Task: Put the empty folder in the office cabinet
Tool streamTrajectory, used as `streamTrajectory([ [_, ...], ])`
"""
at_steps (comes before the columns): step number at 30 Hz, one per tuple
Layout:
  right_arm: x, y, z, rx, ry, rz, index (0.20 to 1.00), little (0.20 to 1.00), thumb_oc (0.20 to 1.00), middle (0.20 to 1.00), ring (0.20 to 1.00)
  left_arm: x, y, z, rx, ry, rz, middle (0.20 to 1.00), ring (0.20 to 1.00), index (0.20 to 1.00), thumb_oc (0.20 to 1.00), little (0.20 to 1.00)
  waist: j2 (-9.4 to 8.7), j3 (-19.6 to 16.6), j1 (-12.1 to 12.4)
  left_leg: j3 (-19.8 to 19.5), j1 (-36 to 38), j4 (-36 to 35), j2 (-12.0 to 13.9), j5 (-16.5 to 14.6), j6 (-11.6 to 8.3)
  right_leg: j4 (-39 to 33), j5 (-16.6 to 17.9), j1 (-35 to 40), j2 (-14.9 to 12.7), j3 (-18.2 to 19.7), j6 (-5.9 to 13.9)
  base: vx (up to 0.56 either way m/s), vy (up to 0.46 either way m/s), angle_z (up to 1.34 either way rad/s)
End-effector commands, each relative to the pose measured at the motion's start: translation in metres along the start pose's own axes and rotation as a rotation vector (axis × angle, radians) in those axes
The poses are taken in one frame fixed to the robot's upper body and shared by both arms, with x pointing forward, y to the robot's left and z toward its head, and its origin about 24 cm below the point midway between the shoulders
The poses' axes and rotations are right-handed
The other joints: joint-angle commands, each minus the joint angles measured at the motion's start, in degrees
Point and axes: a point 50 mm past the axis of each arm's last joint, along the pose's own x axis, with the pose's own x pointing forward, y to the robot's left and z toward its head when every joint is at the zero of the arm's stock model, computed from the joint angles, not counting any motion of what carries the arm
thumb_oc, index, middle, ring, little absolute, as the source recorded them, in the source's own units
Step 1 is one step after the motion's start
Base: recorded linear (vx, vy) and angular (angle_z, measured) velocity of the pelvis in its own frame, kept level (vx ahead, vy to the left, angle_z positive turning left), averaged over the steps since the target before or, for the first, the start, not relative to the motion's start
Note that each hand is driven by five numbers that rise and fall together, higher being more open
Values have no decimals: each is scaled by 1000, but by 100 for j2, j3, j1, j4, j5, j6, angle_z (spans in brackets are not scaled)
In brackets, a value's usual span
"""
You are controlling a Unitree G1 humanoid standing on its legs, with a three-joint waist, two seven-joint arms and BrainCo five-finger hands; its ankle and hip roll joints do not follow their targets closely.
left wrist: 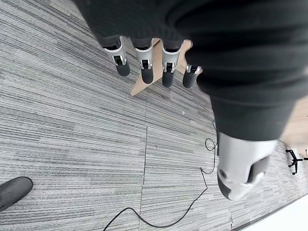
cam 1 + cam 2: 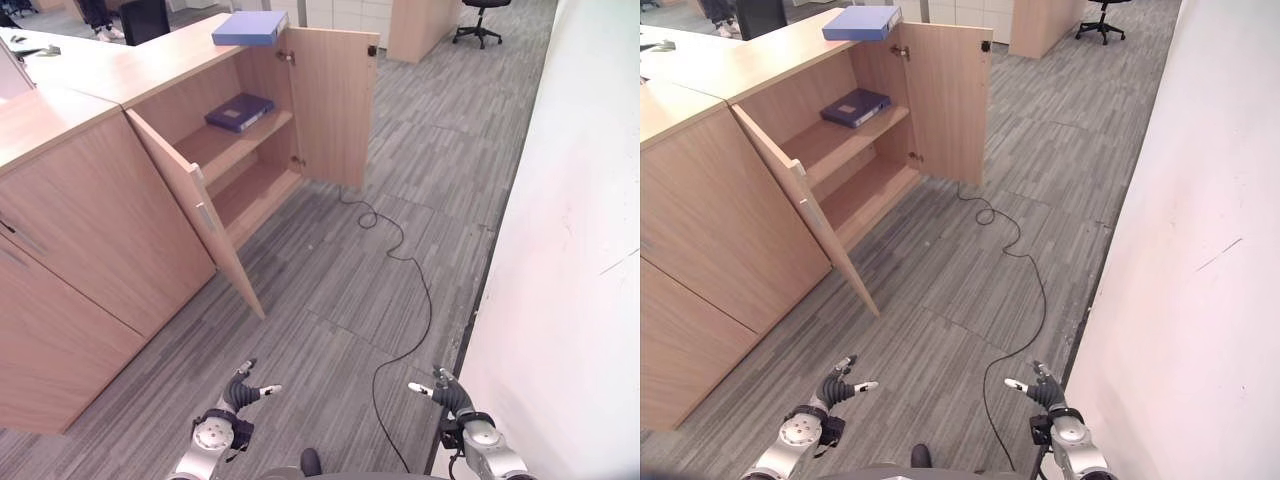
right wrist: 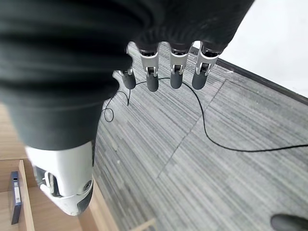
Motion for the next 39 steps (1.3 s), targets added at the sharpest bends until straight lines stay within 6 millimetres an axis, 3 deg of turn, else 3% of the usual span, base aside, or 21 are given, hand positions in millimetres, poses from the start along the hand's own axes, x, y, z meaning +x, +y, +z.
streamTrajectory([
  [1, 3, -1, 18, 13, -83, 1, 1000, 1000, 1000, 1000, 1000, 9, 3, 14, -1, -45, 4, 1000, 1000, 1000, 1000, 1000, -149, 38, 58, -279, 473, 12, 618, -632, -657, -139, 127, -84, -496, 37, 660, 0, 0, 0],
  [30, 2, -2, 17, 14, -79, 6, 1000, 1000, 1000, 1000, 1000, 9, 5, 14, -8, -44, 11, 1000, 1000, 1000, 1000, 1000, -135, 38, 47, -372, 490, 12, 671, -575, -707, -125, 60, -18, -434, -20, 588, 0, -4, 1],
  [39, 2, -6, 20, 6, -89, 8, 1000, 1000, 1000, 1000, 1000, 10, 7, 15, -17, -47, 14, 1000, 1000, 1000, 1000, 1000, -126, 126, 23, -428, 494, 119, 810, -530, -782, 65, -72, -65, -345, 54, 488, 11, -66, 4],
])
